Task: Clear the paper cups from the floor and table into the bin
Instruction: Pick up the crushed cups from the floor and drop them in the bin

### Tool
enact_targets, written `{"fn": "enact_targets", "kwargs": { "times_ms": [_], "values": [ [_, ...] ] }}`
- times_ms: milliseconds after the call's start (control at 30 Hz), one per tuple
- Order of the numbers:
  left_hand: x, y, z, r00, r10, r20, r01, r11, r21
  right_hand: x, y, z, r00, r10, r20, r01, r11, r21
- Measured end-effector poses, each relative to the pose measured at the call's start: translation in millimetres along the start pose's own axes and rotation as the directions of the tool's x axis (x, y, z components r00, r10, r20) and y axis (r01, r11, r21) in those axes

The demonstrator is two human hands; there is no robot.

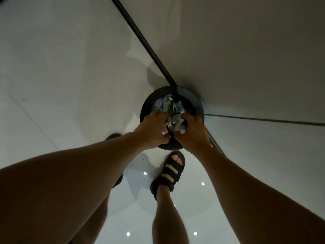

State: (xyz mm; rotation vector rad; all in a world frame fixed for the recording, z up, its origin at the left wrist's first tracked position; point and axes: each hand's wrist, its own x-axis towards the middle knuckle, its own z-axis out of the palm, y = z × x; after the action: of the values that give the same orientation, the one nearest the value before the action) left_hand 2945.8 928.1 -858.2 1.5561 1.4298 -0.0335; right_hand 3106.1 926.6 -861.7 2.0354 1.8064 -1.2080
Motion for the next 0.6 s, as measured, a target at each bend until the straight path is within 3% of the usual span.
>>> {"fn": "enact_targets", "kwargs": {
  "times_ms": [100, 267, 433, 600],
  "values": [
    [-10.7, -9.1, -1.2, 1.0, -0.024, -0.005, 0.024, 1.0, 0.013, -15.3, 2.0, 6.3, 0.997, 0.067, 0.024, -0.069, 0.994, 0.085],
    [-48.3, 7.7, -47.1, 0.998, -0.056, -0.002, 0.056, 0.994, 0.095, -65.1, -20.6, -27.9, 0.994, 0.107, 0.01, -0.107, 0.992, 0.072],
    [-96.2, 67.8, -121.1, 0.998, 0.052, 0.025, -0.055, 0.985, 0.161, -124.2, -65.8, -101.4, 0.994, 0.095, -0.046, -0.093, 0.994, 0.051],
    [-157.2, 144.4, -188.1, 0.99, 0.134, 0.051, -0.142, 0.958, 0.25, -202.2, -117.9, -166.0, 0.976, 0.104, -0.191, -0.087, 0.992, 0.095]
  ]
}}
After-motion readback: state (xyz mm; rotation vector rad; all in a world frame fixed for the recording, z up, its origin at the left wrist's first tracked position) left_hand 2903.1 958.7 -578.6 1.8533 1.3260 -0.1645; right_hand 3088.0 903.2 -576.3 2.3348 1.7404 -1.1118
